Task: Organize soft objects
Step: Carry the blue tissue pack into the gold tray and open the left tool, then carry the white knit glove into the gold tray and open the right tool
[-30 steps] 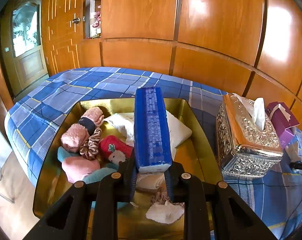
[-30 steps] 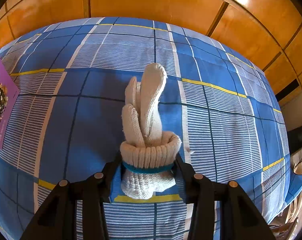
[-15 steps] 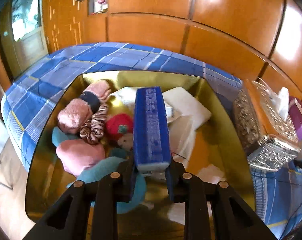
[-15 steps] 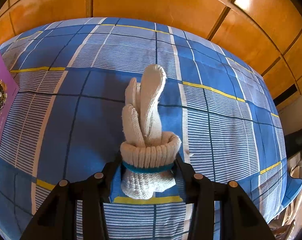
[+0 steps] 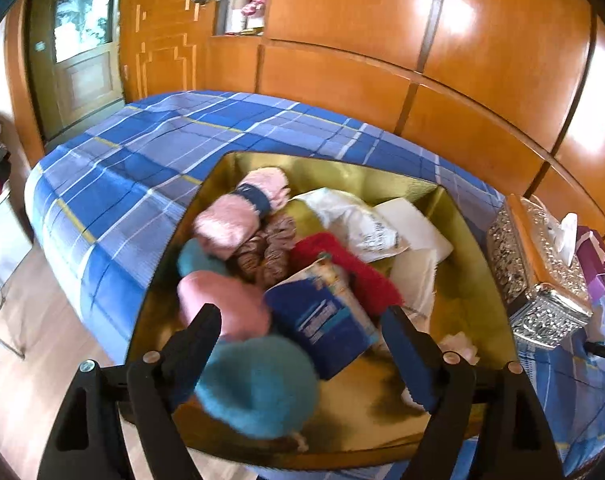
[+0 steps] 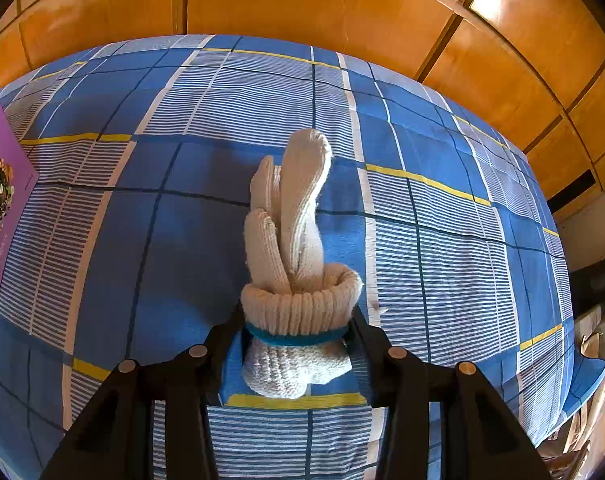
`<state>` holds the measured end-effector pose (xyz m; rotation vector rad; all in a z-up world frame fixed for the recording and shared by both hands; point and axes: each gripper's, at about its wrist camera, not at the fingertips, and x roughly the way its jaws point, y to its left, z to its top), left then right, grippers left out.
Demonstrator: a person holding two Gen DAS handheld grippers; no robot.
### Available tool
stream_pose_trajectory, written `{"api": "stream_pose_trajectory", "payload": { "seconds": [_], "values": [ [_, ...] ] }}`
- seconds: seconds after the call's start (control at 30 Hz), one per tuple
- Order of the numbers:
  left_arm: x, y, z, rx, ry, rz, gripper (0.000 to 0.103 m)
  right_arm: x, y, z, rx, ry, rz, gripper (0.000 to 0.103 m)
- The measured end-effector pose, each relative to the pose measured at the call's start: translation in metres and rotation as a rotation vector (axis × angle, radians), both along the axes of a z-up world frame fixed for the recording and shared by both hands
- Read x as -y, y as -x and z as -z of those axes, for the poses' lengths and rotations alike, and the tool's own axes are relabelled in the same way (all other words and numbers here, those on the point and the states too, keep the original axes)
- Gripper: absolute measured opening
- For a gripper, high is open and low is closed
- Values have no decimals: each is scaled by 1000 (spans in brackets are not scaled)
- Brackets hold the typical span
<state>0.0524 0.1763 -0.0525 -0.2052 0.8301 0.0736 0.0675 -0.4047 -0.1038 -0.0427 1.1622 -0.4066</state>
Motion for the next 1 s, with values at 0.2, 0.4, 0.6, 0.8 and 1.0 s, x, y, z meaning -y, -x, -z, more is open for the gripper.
{"api": "stream_pose_trajectory", "payload": {
  "seconds": [0.2, 0.4, 0.6, 0.8, 1.0],
  "values": [
    [5, 12, -8, 35, -7, -14, 83, 0, 0, 0, 0, 4, -3, 45],
    [32, 17, -24, 92, -11, 47, 103, -1, 1, -1, 0, 15, -9, 45],
    [51, 22, -33, 138, -85, 84, 103, -1, 1, -1, 4, 2, 9, 45],
    [53, 24, -34, 140, -151, 72, 103, 0, -1, 0, 6, 8, 22, 45],
    [53, 25, -35, 133, -176, 72, 103, 2, -9, 0, -14, -11, 81, 41]
  ]
}}
